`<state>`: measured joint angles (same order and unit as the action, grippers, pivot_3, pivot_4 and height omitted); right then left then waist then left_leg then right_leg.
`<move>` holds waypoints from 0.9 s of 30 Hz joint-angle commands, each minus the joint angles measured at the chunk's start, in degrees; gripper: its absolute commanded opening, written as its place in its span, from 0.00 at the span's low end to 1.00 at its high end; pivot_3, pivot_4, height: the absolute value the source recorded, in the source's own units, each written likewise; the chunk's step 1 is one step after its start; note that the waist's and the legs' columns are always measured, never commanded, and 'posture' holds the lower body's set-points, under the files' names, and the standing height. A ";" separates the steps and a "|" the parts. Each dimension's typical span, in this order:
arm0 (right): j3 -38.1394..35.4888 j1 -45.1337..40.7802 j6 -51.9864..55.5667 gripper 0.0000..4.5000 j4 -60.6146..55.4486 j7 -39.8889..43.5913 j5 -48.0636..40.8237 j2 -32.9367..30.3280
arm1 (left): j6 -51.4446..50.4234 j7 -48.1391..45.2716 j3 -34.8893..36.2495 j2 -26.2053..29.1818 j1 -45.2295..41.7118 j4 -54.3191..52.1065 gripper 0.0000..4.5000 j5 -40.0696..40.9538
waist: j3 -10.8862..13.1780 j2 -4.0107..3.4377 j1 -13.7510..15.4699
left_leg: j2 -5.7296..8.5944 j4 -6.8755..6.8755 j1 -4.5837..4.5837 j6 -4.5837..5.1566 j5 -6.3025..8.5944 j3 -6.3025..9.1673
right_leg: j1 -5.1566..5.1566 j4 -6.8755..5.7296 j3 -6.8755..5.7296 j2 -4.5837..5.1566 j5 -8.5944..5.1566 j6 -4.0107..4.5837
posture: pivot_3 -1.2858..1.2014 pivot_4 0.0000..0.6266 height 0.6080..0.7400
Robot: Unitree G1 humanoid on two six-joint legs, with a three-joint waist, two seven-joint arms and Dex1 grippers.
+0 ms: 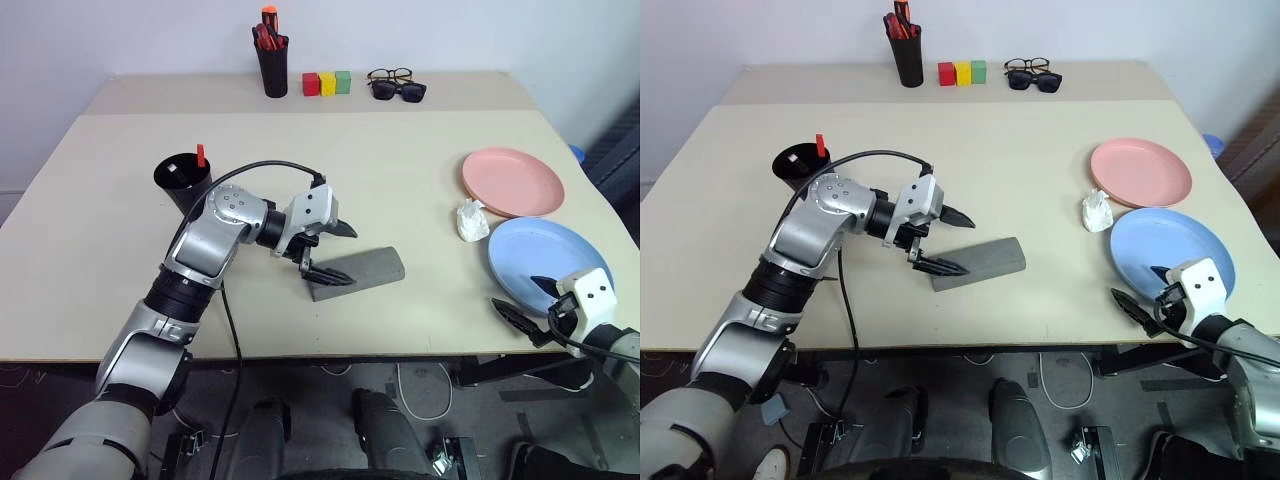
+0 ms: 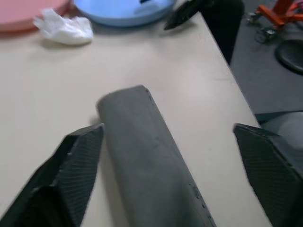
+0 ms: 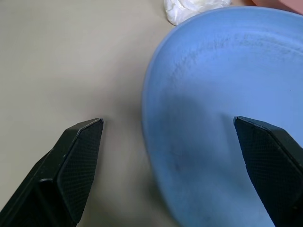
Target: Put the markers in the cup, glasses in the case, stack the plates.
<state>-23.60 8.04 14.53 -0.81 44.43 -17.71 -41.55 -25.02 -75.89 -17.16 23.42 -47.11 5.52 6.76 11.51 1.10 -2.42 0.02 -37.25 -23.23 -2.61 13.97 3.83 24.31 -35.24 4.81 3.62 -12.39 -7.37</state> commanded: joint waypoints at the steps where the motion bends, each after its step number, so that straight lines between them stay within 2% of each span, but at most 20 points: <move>1: 0.56 -1.88 -0.94 1.00 2.04 0.32 1.16 -1.75 | -1.50 2.25 0.61 0.05 -0.62 -3.67 1.00 1.25 | 0.00 0.00 -0.02 | 0.00 0.00 0.00 0.00 0.00 0.00 | 0.00 0.01 0.00 0.00 0.00 0.00 | 0.52 0.24 1.00; 2: 0.89 -2.49 -0.45 1.00 2.79 0.45 1.20 -1.92 | -1.59 2.76 0.59 0.06 -0.65 -3.99 1.00 1.34 | 0.00 0.00 -0.03 | 0.00 0.00 0.00 0.00 0.00 0.00 | 0.00 0.00 0.00 -0.01 0.00 0.00 | 0.52 0.24 1.00; 5: 1.45 -4.51 0.21 0.80 5.07 0.09 1.50 -2.42 | -2.19 4.42 0.67 -0.04 -0.67 -4.49 1.00 1.53 | 0.00 0.00 -0.12 | 0.00 -0.01 0.01 0.00 0.00 0.00 | -0.01 0.00 0.00 -0.01 0.02 -0.03 | 0.52 0.24 1.00; 12: 2.41 -5.34 0.53 0.02 5.96 0.64 2.14 -3.93 | -2.33 5.73 0.32 0.56 -0.56 -4.95 1.00 2.41 | 0.00 0.00 -0.12 | 0.00 -0.03 0.02 -0.01 -0.01 0.00 | -0.02 -0.01 0.00 -0.01 0.08 -0.11 | 0.52 0.24 1.00; 22: 1.87 -3.93 -0.19 0.02 3.04 0.45 3.24 -5.06 | -2.31 6.29 -0.25 0.50 -0.51 -5.24 1.00 3.12 | -0.01 0.01 0.05 | 0.00 -0.03 0.15 -0.01 -0.01 0.00 | -0.20 0.00 0.00 -0.01 0.05 -0.06 | 0.52 0.24 1.00; 27: -0.64 -1.89 1.10 0.02 -2.00 3.25 1.31 -8.09 | -2.50 6.89 -0.11 0.45 -0.45 -5.46 1.00 3.41 | -0.01 0.01 0.05 | 0.00 -0.03 0.15 -0.01 -0.01 0.00 | -0.20 0.00 0.00 -0.01 0.05 -0.06 | 0.52 0.24 1.00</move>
<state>-21.68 5.76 15.01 -0.09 46.25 -14.96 -47.97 -27.40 -69.54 -17.31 23.66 -47.13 2.15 9.40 11.50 1.11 -2.37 0.02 -37.28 -23.08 -2.62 13.96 3.84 24.11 -35.24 4.81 3.61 -12.34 -7.43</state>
